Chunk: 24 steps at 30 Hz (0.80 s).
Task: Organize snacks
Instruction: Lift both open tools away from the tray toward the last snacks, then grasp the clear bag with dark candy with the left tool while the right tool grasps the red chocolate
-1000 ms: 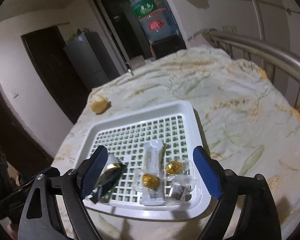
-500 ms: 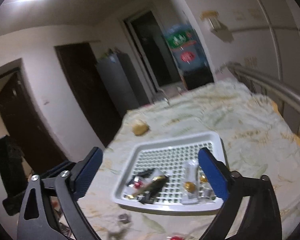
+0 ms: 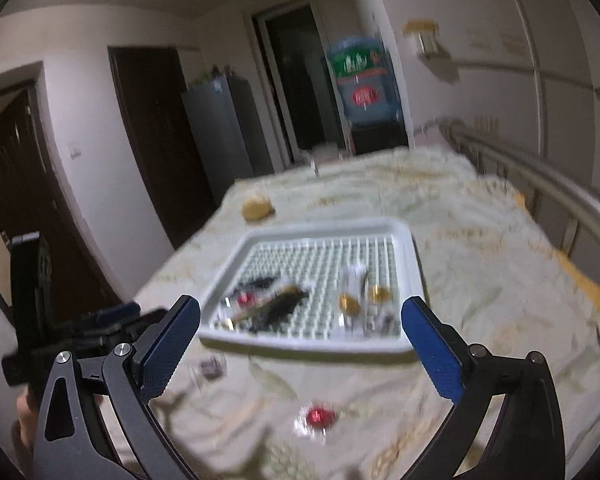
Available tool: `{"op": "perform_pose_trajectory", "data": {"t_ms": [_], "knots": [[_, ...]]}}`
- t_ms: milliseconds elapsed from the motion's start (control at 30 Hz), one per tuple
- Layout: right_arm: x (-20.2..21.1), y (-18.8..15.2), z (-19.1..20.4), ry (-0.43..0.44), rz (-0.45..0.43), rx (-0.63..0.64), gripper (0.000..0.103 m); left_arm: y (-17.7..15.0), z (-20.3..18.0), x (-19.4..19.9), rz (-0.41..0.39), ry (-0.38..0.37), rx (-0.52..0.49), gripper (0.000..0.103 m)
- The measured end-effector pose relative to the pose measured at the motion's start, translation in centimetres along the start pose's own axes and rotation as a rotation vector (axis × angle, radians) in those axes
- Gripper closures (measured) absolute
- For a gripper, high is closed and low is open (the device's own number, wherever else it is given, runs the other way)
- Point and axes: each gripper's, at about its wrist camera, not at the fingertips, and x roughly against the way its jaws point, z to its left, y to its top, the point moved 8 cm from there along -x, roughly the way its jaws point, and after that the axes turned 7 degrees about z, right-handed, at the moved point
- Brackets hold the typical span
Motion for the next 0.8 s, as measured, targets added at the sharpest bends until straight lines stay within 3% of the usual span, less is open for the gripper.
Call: {"op": "perform_pose_trajectory", "data": {"t_ms": [300,467,800], "knots": [[-4.1,-5.5,-0.2,-0.002,0.159,-0.003,0.001,-3.3,1.0,-4.4,0.136,0.037,-0.006,0.001],[-5.9,-7.3,-0.5,-0.001,0.229,-0.005,0.001,-4.6,1.4,-6.1,0.193,0.071,-0.029,0.007],[-8.5,-10.2,-1.8,-0.030,0.346,0.001,0.008,-6.3,2.2,-8.0,0.274,0.108,-0.060,0.038]]}}
